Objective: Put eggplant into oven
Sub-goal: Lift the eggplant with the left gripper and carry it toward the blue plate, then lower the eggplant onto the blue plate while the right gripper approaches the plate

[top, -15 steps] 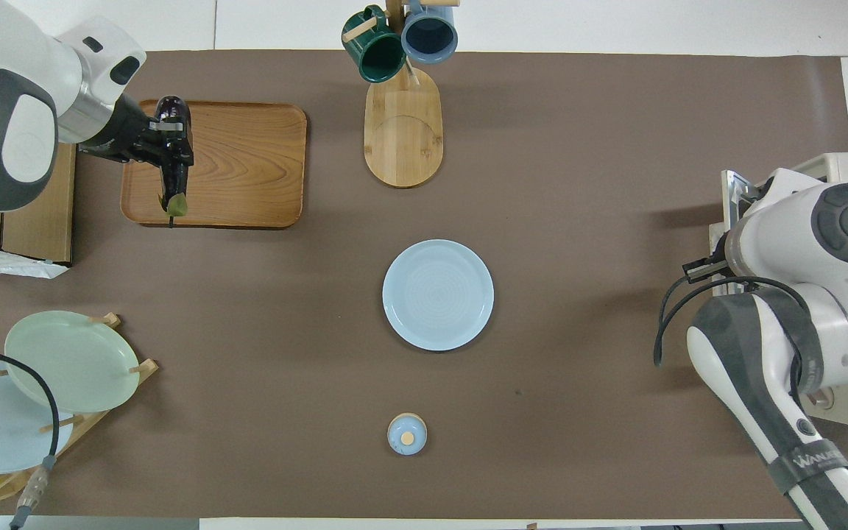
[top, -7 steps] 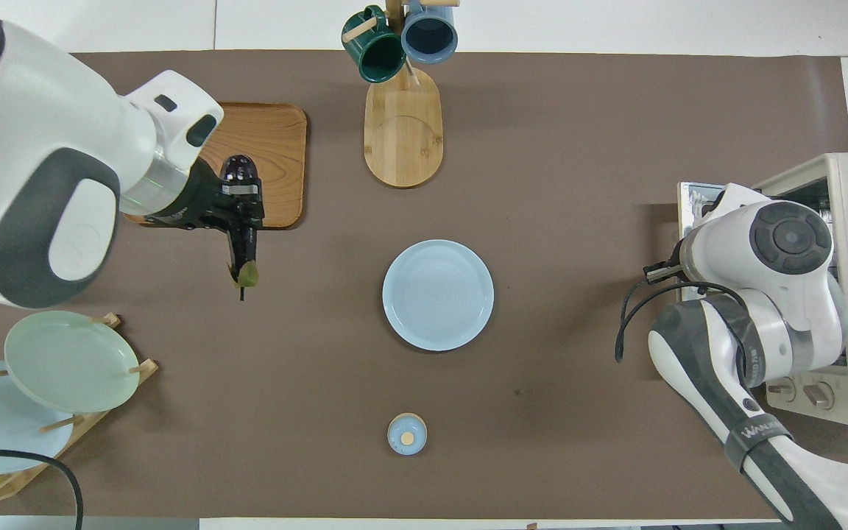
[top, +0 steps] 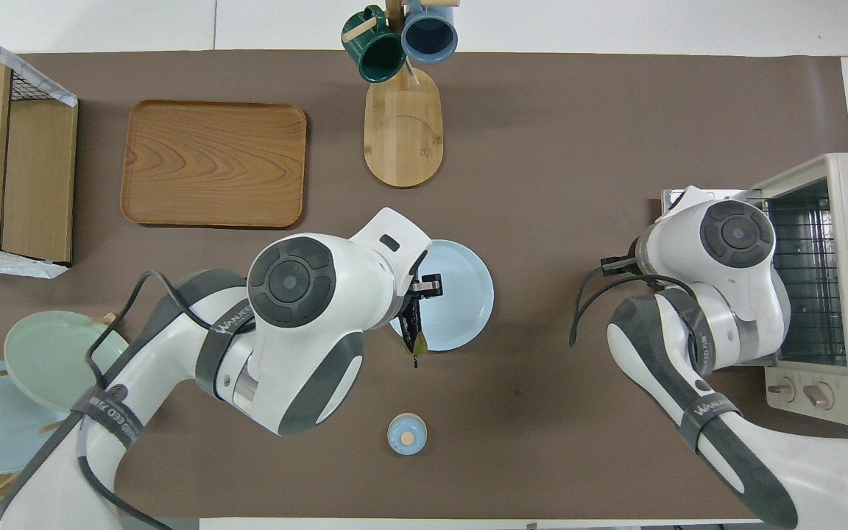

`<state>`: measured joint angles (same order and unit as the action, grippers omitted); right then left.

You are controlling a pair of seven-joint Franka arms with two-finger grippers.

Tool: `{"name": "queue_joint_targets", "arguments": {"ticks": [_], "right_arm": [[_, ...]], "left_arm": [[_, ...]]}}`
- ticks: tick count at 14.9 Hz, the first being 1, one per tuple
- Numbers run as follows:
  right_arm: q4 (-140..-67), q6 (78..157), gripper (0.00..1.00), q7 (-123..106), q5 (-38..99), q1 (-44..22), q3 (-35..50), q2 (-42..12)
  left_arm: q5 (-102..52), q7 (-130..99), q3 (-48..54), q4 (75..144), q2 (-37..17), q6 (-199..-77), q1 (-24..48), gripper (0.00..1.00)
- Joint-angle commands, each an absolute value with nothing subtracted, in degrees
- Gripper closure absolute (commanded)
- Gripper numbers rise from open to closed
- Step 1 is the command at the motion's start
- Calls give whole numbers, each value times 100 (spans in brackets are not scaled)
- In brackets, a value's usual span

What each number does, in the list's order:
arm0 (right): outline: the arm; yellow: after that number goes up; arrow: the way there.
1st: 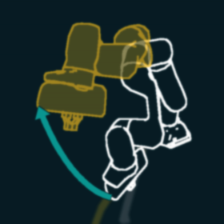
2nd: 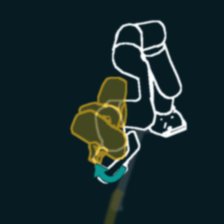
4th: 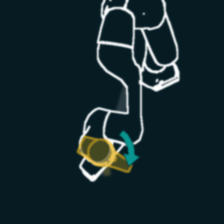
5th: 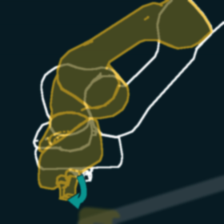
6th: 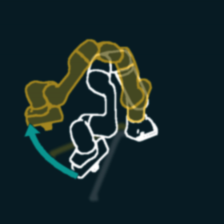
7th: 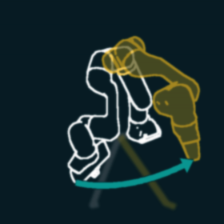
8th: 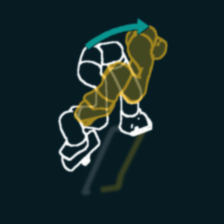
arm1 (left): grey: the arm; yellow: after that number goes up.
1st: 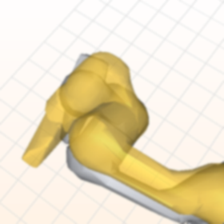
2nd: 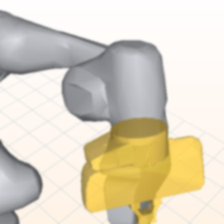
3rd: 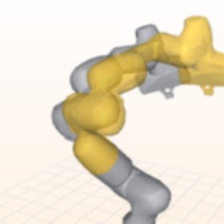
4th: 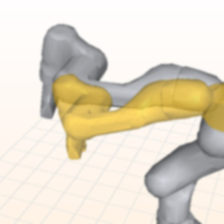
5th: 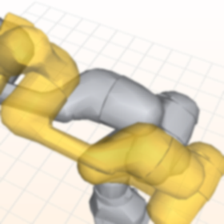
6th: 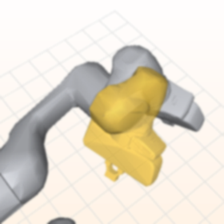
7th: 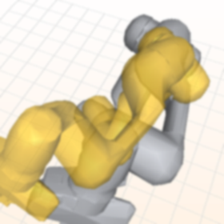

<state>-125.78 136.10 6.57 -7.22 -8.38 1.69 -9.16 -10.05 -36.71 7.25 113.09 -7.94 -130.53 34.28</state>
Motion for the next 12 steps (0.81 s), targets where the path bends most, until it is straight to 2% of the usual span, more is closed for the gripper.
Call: {"name": "queue_joint_targets", "arguments": {"ticks": [1, 3, 4, 5, 8, 12], "right_arm": [[-11903, 13036, 100, 861, -458, -1028, 149, -1046], [-11559, 12693, 66, 870, -299, -1150, 158, -1046], [-11514, 12648, 44, 870, -299, -1169, 158, -1046], [-11514, 12656, 0, 853, -299, -1169, 158, -1037], [-11479, 12665, 0, 817, -238, -1195, 219, -1011], [-11452, 12630, 0, 791, -97, -1204, 237, -1011]], "left_arm": [[-1090, -3709, 615, 11470, -957, -13455, 3655, 100], [-1099, -3770, 606, 11557, -1124, -13649, 3831, 100], [-1090, -3771, 598, 11610, -1186, -13771, 3849, 100], [-1099, -3779, 606, 11619, -1239, -13903, 3902, 100], [-1090, -3858, 598, 11619, -1537, -14141, 4069, 100], [-1090, -3710, 589, 11610, -1644, -14221, 3973, 100]]}}
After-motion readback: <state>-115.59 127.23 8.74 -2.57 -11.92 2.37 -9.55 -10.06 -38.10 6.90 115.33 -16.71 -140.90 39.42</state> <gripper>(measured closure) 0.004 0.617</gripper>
